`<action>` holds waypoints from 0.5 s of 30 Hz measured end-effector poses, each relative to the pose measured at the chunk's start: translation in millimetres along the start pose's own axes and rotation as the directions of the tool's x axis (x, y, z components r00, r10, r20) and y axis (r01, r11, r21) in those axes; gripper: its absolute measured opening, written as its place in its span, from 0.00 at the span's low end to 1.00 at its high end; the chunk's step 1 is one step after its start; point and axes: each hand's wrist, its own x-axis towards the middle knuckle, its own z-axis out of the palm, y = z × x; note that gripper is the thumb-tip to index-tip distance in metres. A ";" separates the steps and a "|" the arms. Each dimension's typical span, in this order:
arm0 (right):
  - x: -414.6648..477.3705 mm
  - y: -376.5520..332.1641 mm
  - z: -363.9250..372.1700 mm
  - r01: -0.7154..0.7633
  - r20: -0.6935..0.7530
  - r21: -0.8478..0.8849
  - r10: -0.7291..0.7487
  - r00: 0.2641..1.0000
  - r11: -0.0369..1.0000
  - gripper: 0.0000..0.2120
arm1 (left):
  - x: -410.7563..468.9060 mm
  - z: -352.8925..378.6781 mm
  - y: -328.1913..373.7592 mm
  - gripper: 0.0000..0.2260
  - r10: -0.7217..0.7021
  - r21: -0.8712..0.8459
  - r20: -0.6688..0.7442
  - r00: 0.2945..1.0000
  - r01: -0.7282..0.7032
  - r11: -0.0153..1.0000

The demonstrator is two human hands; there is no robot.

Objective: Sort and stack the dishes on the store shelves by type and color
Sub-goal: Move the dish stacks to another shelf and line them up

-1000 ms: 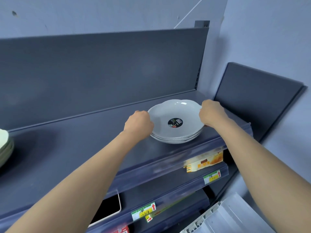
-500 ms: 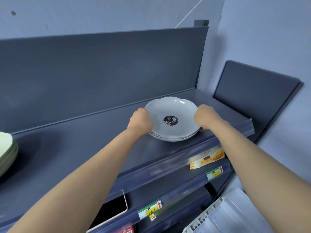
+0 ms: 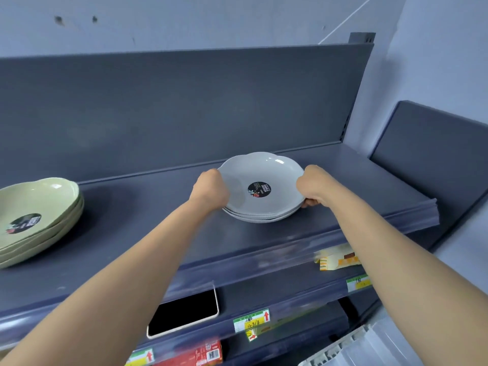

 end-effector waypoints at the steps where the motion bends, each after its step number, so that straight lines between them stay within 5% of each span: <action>1: 0.5 -3.4 3.6 0.008 0.015 0.011 -0.008 1.000 1.000 0.11 | -1.1 -3.1 -5.2 0.09 -0.013 0.002 -0.008 1.000 0.013 1.000; 15: -12.2 -59.6 50.3 0.141 0.112 0.205 -0.167 0.980 0.968 0.10 | -43.4 -47.6 -60.8 0.10 -0.184 -0.081 -0.338 0.923 0.167 0.983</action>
